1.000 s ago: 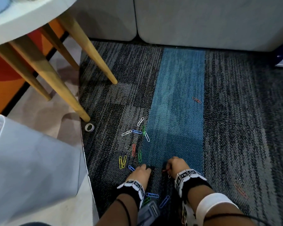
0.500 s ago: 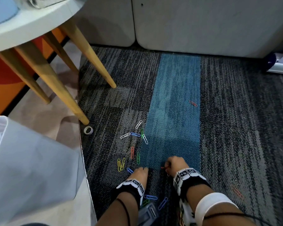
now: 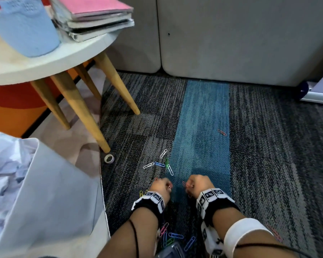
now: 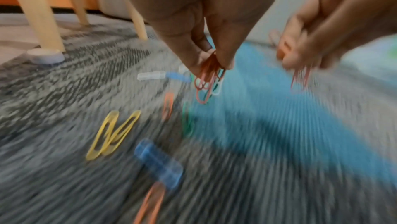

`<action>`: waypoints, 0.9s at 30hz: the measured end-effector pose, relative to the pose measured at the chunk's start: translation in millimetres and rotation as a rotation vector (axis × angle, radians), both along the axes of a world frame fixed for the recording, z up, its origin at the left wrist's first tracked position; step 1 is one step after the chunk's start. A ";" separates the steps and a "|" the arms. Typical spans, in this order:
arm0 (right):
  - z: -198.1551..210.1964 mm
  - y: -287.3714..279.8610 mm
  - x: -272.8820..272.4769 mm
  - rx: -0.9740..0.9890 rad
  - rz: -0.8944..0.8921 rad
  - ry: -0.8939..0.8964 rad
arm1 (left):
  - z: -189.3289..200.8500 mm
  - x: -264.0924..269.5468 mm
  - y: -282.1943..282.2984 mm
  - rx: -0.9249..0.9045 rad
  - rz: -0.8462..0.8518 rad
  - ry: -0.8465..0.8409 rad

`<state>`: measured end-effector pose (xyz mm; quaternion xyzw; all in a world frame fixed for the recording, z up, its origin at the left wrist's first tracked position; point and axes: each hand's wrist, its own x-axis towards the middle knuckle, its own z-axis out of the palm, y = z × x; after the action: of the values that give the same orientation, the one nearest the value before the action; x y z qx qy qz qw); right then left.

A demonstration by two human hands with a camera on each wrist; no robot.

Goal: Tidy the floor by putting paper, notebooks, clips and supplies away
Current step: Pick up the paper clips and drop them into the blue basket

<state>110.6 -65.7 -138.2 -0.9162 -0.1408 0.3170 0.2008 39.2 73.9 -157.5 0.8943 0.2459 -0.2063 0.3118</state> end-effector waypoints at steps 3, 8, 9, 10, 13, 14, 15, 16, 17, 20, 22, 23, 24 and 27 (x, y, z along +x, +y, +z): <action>22.6 10.9 13.8 0.076 -0.031 -0.051 | 22.1 19.1 8.3 -0.071 0.131 -0.170; 68.2 34.5 41.8 0.234 -0.075 -0.105 | 75.1 47.5 36.0 -0.114 0.270 -0.398; 79.0 39.8 47.6 0.248 -0.068 -0.122 | 86.3 51.8 42.8 -0.124 0.296 -0.438; 91.2 45.7 53.2 0.258 -0.056 -0.143 | 99.3 55.3 49.9 -0.132 0.313 -0.471; 133.4 66.5 68.2 0.314 -0.018 -0.198 | 144.7 64.5 71.6 -0.134 0.318 -0.602; 150.3 75.2 71.6 0.335 -0.005 -0.223 | 162.8 66.3 79.4 -0.120 0.317 -0.654; 166.7 84.4 75.3 0.365 0.013 -0.254 | 179.8 67.9 87.2 -0.104 0.313 -0.705; 182.3 93.4 78.5 0.392 0.032 -0.290 | 198.2 69.0 93.3 -0.099 0.309 -0.749; 197.5 102.6 80.5 0.420 0.047 -0.320 | 216.4 69.7 98.4 -0.103 0.306 -0.791; 244.3 132.7 85.4 0.494 0.087 -0.398 | 267.8 72.1 117.8 -0.077 0.305 -0.906; 274.4 153.5 87.6 0.550 0.099 -0.456 | 297.9 74.5 132.7 -0.079 0.311 -0.966; 288.6 164.5 88.6 0.579 0.107 -0.492 | 312.1 75.3 141.2 -0.086 0.319 -1.002; 302.0 175.2 89.3 0.603 0.116 -0.524 | 325.2 75.9 149.5 -0.084 0.328 -1.040; 335.7 209.1 89.4 0.677 0.135 -0.587 | 360.3 73.7 176.6 -0.015 0.330 -1.128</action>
<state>200.0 143.4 197.6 -0.8387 -0.3472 -0.0076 0.4196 112.8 250.5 202.7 0.8137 0.1765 0.3508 0.4287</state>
